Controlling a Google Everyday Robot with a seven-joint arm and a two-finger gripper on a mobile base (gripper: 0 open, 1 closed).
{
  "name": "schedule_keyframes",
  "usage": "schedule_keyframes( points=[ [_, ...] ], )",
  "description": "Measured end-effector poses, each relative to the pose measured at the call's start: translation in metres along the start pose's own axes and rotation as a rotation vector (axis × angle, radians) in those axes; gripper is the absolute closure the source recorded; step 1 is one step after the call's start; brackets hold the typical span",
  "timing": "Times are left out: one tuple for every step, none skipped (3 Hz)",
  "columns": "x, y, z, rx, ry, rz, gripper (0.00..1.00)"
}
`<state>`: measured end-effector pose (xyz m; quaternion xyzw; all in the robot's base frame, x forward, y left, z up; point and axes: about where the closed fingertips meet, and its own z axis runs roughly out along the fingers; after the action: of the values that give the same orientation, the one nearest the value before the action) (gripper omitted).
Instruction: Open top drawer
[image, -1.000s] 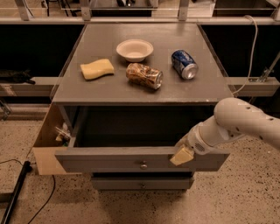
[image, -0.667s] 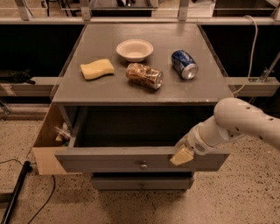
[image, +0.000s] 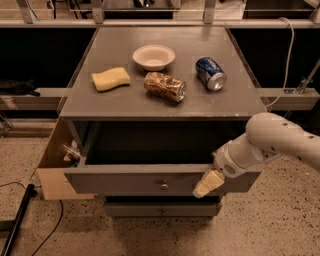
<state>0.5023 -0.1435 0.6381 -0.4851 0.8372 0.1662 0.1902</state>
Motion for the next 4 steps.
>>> schedule_keyframes(
  points=[
    [0.001,0.0,0.001,0.0,0.003,0.001,0.0],
    [0.018,0.009,0.004,-0.008,0.003,0.014,0.18],
    [0.017,0.013,0.002,-0.012,-0.006,0.014,0.49],
    [0.016,0.014,0.0,-0.013,-0.007,0.014,0.72]
  ],
)
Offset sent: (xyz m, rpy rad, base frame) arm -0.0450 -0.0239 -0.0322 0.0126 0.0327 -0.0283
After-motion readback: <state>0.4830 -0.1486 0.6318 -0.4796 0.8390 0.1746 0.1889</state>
